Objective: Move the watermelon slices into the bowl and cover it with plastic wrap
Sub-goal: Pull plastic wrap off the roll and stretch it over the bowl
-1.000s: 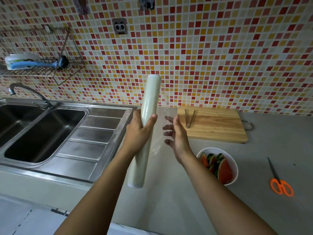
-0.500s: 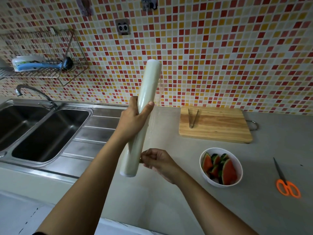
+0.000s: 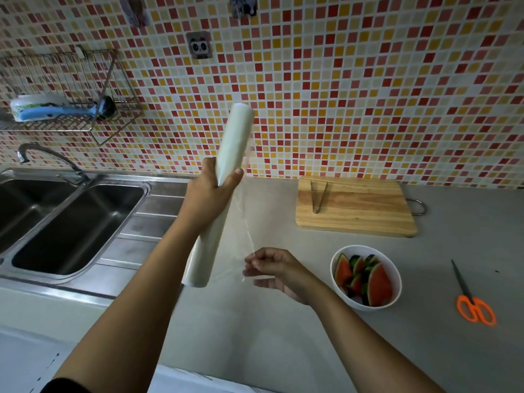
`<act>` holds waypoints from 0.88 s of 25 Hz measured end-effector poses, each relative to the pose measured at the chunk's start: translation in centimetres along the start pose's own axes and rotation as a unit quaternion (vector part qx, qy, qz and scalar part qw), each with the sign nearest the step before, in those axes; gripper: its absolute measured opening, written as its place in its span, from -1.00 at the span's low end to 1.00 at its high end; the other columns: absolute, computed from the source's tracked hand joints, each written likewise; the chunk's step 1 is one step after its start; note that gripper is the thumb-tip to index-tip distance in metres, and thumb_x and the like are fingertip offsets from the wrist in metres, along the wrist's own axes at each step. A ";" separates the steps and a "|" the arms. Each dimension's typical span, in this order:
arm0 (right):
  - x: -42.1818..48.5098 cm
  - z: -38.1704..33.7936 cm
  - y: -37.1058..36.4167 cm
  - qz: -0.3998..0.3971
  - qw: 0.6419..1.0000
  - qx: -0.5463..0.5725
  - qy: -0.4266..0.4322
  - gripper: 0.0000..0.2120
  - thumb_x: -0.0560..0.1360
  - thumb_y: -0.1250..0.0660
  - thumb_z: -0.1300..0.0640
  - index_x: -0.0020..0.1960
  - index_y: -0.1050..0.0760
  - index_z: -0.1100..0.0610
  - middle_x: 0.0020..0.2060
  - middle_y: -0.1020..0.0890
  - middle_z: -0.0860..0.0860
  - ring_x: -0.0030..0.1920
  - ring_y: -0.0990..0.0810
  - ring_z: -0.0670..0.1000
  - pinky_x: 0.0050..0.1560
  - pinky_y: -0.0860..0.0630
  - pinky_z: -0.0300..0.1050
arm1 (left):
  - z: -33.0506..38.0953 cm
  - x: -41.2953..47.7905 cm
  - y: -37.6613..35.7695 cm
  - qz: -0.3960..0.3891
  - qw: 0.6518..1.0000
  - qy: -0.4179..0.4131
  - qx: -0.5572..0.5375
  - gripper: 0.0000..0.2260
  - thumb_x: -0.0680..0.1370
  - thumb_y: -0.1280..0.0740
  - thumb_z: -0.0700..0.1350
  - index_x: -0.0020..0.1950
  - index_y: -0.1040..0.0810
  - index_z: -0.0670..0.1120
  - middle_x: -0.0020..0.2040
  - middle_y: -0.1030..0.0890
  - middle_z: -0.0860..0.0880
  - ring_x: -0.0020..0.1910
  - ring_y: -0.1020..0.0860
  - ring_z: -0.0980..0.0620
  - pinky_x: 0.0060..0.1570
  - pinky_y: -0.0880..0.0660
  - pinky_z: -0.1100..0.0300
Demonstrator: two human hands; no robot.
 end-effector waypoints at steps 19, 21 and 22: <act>-0.4 -6.0 3.1 0.374 0.910 -0.022 0.178 -0.75 0.59 -0.13 -0.07 -0.14 -0.54 -0.13 -0.29 -0.52 -0.16 -0.34 -0.48 -0.16 -0.32 -0.47 -0.18 | 0.5 -2.5 -3.8 -0.100 0.992 0.059 0.055 -0.57 0.57 -0.10 0.09 0.36 -0.23 -0.11 0.15 -0.48 -0.19 -0.09 -0.49 -0.11 -0.13 -0.32 0.10; -1.5 -5.7 5.1 0.402 0.896 -0.070 0.178 -0.77 0.58 -0.14 -0.05 -0.14 -0.54 -0.18 -0.20 -0.57 -0.19 -0.13 -0.55 -0.08 -0.08 -0.54 0.02 | 0.1 -2.9 -5.7 -0.107 0.991 0.050 0.065 -0.57 0.57 -0.16 0.07 0.34 -0.29 -0.17 0.20 -0.50 -0.26 0.06 -0.50 -0.24 -0.08 -0.32 0.09; -2.2 -5.3 6.3 0.414 0.889 -0.094 0.173 -0.78 0.58 -0.14 -0.05 -0.13 -0.54 -0.21 -0.14 -0.60 -0.19 -0.06 -0.57 -0.03 -0.01 -0.53 0.08 | 0.0 -3.3 -6.8 -0.108 0.991 0.051 0.062 -0.56 0.56 -0.19 0.09 0.30 -0.35 -0.18 0.17 -0.53 -0.26 0.06 -0.51 -0.24 -0.07 -0.35 0.09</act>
Point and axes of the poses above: each hand's wrist, its own x-axis towards the middle knuckle, its own y-axis out of the back of the hand, z = x × y, the point moved 9 cm from there along x, towards the middle knuckle
